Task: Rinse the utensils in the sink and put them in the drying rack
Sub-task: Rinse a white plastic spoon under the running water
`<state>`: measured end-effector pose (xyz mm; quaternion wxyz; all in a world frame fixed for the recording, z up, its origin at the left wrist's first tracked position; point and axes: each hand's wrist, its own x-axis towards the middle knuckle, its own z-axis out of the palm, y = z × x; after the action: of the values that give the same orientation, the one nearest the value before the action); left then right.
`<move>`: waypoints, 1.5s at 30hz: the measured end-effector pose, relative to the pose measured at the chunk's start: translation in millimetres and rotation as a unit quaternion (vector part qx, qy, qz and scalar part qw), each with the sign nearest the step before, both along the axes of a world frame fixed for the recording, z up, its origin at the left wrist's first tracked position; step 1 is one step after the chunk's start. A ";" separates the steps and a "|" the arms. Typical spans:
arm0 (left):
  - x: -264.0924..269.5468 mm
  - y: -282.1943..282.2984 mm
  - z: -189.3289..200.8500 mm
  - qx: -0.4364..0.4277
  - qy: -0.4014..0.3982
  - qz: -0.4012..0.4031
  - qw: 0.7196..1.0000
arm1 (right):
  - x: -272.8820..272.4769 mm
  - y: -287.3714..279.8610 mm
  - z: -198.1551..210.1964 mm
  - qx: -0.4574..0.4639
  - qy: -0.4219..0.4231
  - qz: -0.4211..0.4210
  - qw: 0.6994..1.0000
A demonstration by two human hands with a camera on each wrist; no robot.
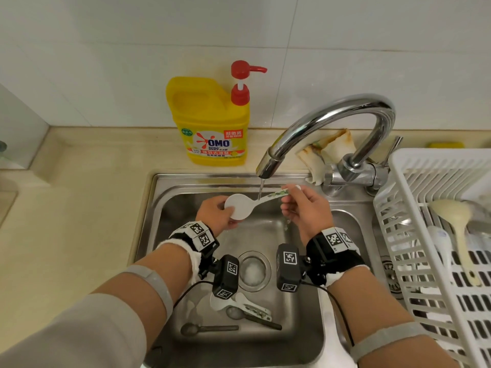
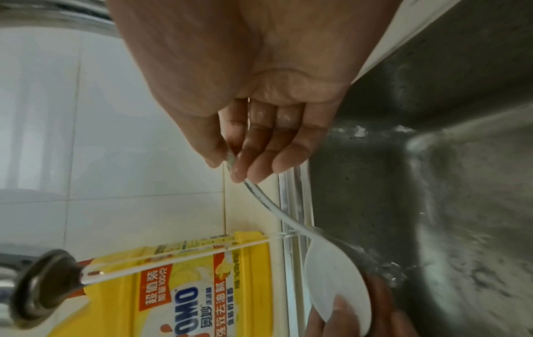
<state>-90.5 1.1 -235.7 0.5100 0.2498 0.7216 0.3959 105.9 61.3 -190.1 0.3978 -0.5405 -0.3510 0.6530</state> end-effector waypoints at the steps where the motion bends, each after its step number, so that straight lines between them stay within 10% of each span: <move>1: 2.9 1.7 -0.5 -0.003 -0.009 -0.004 1.000 | 2.4 -0.4 2.4 0.003 0.001 -0.006 1.000; 11: 28.3 11.9 5.9 -0.020 -0.200 0.050 0.978 | 20.3 0.0 7.5 -0.048 -0.010 0.001 0.999; 32: 20.6 14.9 19.4 0.013 -0.257 0.042 0.965 | 32.4 -2.9 -2.8 -0.027 -0.017 0.074 0.997; 45: 16.9 15.8 23.6 0.054 -0.341 0.071 0.936 | 28.6 -1.2 -13.7 -0.065 0.019 -0.018 0.998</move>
<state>-73.7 16.9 -212.1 0.6821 0.0753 0.4975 0.5306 134.6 60.1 -203.8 0.3800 -0.5586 -0.2908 0.6775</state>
